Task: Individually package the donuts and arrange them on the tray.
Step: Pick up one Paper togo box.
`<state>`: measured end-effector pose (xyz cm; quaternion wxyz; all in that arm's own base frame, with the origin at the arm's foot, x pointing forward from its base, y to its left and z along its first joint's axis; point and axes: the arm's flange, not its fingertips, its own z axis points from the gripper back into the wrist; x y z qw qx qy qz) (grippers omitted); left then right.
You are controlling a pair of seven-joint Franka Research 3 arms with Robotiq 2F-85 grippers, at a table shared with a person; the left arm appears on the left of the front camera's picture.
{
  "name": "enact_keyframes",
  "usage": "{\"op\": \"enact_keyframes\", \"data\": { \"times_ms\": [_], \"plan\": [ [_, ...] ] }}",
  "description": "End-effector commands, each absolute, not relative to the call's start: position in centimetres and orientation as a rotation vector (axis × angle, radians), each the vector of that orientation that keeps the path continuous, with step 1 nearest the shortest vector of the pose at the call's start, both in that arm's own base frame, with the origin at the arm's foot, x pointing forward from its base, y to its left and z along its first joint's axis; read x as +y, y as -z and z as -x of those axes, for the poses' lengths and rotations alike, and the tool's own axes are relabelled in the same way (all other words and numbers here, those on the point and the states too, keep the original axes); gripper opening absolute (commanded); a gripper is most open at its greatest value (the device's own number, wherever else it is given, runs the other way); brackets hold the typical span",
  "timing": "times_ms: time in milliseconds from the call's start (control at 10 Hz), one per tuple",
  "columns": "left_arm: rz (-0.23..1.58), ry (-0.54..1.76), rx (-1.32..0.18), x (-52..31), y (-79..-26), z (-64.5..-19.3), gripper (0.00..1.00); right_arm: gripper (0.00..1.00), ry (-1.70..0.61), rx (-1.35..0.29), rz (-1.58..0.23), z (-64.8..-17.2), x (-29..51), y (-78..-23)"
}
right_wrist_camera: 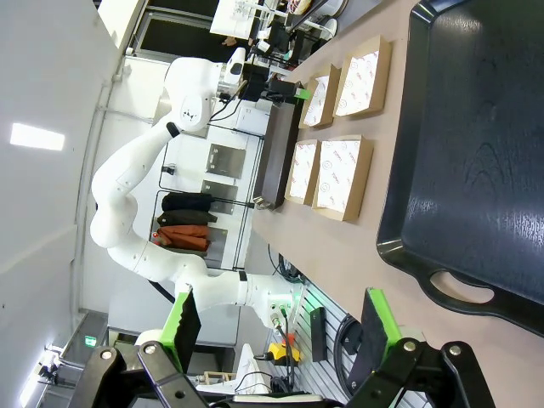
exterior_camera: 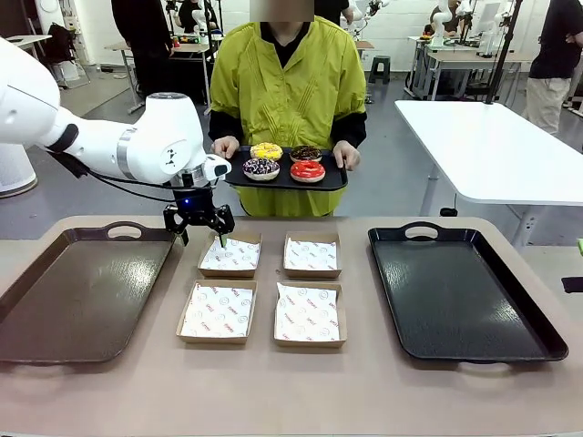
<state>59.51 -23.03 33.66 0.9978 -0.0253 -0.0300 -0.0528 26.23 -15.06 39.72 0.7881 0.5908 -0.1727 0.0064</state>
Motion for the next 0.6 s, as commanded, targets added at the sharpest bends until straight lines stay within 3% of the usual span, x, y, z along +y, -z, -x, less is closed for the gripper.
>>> {"op": "enact_keyframes", "data": {
  "times_ms": [0, 100, 200, 400, 500],
  "plan": [
    [0.054, 0.130, -0.045, -23.23, -33.98, -60.65, 0.44, 1.00, -0.021, -0.382, -1.282, -26.25, -15.05, -39.82],
    [0.054, 0.124, -0.045, -23.24, -34.09, -60.73, 0.43, 1.00, -0.021, -0.382, -1.282, -26.25, -15.05, -39.82],
    [0.056, 0.123, -0.041, -23.18, -34.15, -60.76, 0.00, 1.00, -0.021, -0.382, -1.282, -26.25, -15.05, -39.82],
    [0.061, 0.122, -0.014, -23.03, -33.79, -61.05, 0.00, 1.00, -0.021, -0.382, -1.282, -26.25, -15.05, -39.82],
    [0.062, 0.125, -0.006, -23.00, -33.59, -61.12, 0.18, 1.00, -0.021, -0.382, -1.282, -26.25, -15.05, -39.82]
  ]
}}
